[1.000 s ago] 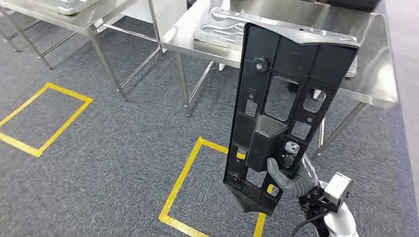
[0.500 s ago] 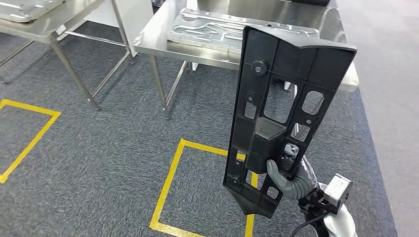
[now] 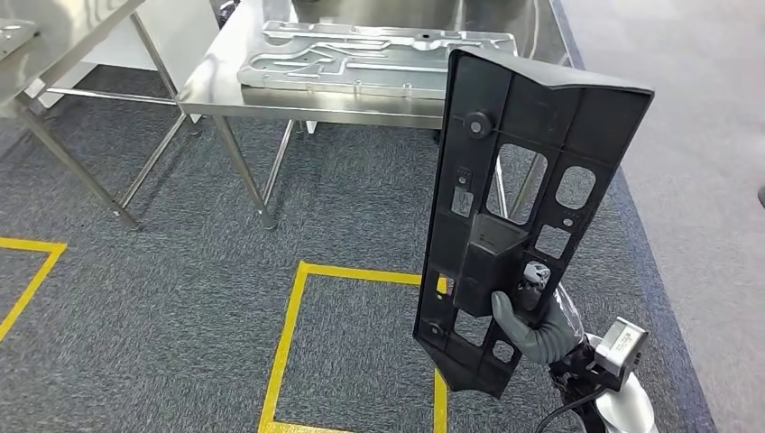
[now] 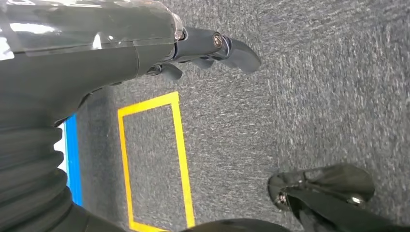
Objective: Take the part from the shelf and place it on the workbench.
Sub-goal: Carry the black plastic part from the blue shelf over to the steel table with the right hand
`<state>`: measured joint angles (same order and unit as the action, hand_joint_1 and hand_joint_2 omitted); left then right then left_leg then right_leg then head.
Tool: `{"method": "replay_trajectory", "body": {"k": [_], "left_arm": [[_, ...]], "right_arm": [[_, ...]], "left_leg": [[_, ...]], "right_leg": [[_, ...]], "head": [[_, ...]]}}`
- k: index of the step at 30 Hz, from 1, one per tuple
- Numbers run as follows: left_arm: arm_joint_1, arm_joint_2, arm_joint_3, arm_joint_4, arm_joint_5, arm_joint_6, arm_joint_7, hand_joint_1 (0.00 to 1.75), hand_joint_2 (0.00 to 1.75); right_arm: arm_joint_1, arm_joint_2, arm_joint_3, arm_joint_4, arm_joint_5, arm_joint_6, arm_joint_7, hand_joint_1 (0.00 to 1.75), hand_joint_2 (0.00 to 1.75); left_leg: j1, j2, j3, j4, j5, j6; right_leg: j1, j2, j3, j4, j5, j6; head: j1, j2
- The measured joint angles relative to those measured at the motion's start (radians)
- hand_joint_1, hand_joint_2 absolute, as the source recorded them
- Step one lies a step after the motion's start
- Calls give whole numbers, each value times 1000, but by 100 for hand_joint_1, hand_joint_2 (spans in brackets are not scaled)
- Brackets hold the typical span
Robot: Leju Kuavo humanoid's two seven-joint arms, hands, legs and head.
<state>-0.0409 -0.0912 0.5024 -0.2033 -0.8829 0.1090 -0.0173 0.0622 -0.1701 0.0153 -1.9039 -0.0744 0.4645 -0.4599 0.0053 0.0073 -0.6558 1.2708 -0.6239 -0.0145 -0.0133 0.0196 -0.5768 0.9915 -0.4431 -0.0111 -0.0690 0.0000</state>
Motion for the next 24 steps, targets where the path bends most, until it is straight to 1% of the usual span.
{"method": "replay_trajectory", "body": {"k": [1, 2, 3, 4, 5, 6, 7, 9, 10, 11, 12, 13, 14, 15, 16, 17, 18, 19, 20, 21, 22, 23, 24], "left_arm": [[1, 0, 0, 0, 0, 0, -2, 0, 175], [2, 0, 0, 0, -1, -1, -5, 0, 175], [2, 0, 0, 0, -2, -1, -8, 0, 175], [2, 0, 0, 0, -4, -2, -11, 0, 175], [1, 0, 0, 0, -5, -3, -13, 0, 175], [-1, 0, 0, 0, -5, -5, -15, 0, 175], [-4, 0, 0, 0, -6, -6, -17, 0, 175], [-8, -1, 0, 0, -7, -8, -19, 0, 175], [-8, -2, 0, 0, -7, -9, -19, 0, 175], [-8, -3, 0, 0, -7, -9, -18, 0, 175], [-7, -4, 0, 0, -7, -9, -17, 0, 175], [-6, -4, 0, 0, -4, -10, -15, 0, 175], [-5, -4, 0, 0, -2, -10, -13, 0, 175], [-3, -4, 1, 0, 1, -10, -11, 0, 175], [-2, -5, 1, 0, 4, -10, -9, 0, 175], [-2, -5, 2, 0, 6, -11, -8, 0, 175], [-2, -5, 2, 0, 7, -12, -8, 0, 175], [-2, -6, 2, 0, 9, -12, -8, 0, 175], [-2, -7, 3, 0, 9, -13, -9, 0, 175], [-2, -7, 3, 0, 10, -13, -10, 0, 175], [-2, -8, 3, 0, 10, -13, -12, 0, 175], [-2, -8, 4, 0, 9, -13, -14, 0, 175], [-2, -8, 4, 0, 9, -13, -15, 0, 175]], "right_arm": [[1, 0, 0, 0, 0, 0, 0, 173, 175], [3, 0, 0, 0, 0, -1, -1, 173, 175], [4, 0, 0, 0, 0, -2, -2, 173, 175], [5, 0, 0, 0, 0, -3, -4, 173, 175], [5, 0, 0, 0, 0, -5, -5, 173, 175], [6, 0, -1, 0, 0, -7, -7, 173, 175], [7, 0, -2, -1, 2, -10, -9, 173, 175], [9, 0, -3, -3, 4, -15, -13, 173, 175], [11, 0, -5, -5, 6, -16, -14, 173, 175], [11, 0, -6, -6, 6, -16, -15, 173, 175], [9, 0, -7, -8, 7, -16, -16, 173, 175], [8, 0, -9, -8, 8, -16, -16, 173, 175], [6, 0, -9, -9, 8, -15, -16, 173, 175], [4, 0, -9, -8, 9, -15, -15, 173, 175], [4, 0, -9, -8, 10, -14, -15, 173, 175], [4, 0, -9, -7, 12, -13, -15, 173, 175], [2, 0, -9, -7, 13, -13, -15, 173, 175], [0, 0, -9, -6, 13, -13, -15, 173, 175], [-4, 0, -9, -6, 14, -12, -15, 173, 175], [-7, 0, -9, -6, 14, -12, -15, 173, 175], [-10, 0, -9, -6, 14, -11, -14, 173, 175], [-12, 0, -10, -6, 14, -11, -14, 173, 175], [-13, -1, -10, -5, 15, -10, -14, 173, 175]], "left_leg": [[0, -1, -16, 26, 1, 1], [0, -2, -12, 10, 24, 3], [0, -5, 11, -46, 62, 6], [0, -10, 43, -121, 102, 10], [-1, -16, 72, -190, 131, 14], [-1, -21, 91, -237, 147, 19], [-3, -24, 99, -258, 151, 24], [-5, -24, 99, -263, 152, 35], [-5, -21, 101, -265, 155, 42], [-4, -19, 102, -269, 158, 49], [-3, -16, 103, -272, 161, 54], [-3, -13, 103, -273, 162, 57], [-4, -10, 101, -272, 162, 59], [-4, -7, 100, -272, 162, 59], [-5, -4, 99, -272, 161, 60], [-5, -1, 99, -271, 161, 59], [-5, 1, 100, -271, 161, 58], [-6, 2, 102, -271, 160, 57], [-7, 3, 104, -270, 158, 55], [-9, 4, 104, -269, 157, 51], [-11, 4, 103, -268, 156, 47], [-12, 5, 103, -269, 156, 42], [-11, 6, 103, -270, 156, 36]], "right_leg": [[1, 12, 0, 1, 0, 0], [1, 22, 0, 3, 0, 0], [1, 31, 1, 4, -1, 1], [1, 39, 2, 5, -2, 3], [3, 46, 3, 8, -4, 6], [4, 51, 1, 10, -5, 10], [5, 55, 0, 11, -5, 16], [4, 58, -3, 10, -4, 29], [2, 50, -4, 17, -8, 35], [2, 36, -11, 36, -21, 40], [1, 20, -28, 76, -46, 45], [0, 3, -54, 136, -80, 50], [-1, -7, -86, 205, -115, 54], [-2, -11, -115, 266, -140, 57], [-2, -13, -132, 301, -147, 59], [-2, -14, -129, 294, -134, 59], [-2, -15, -105, 248, -103, 57], [-1, -18, -67, 173, -65, 53], [2, -23, -30, 99, -38, 47], [5, -27, -3, 44, -20, 41], [8, -31, 10, 15, -15, 35], [12, -31, 11, 9, -18, 29], [11, -29, 10, 7, -16, 24]], "head": [[0, 0], [0, 0], [0, 0], [0, 0], [0, 0], [0, 0], [0, 0], [0, 0], [0, 0], [0, 0], [0, 0], [0, 0], [0, 0], [0, 0], [0, 0], [0, 0], [0, 0], [0, 0], [0, 0], [0, 0], [0, 0], [0, 0], [0, 0]]}}
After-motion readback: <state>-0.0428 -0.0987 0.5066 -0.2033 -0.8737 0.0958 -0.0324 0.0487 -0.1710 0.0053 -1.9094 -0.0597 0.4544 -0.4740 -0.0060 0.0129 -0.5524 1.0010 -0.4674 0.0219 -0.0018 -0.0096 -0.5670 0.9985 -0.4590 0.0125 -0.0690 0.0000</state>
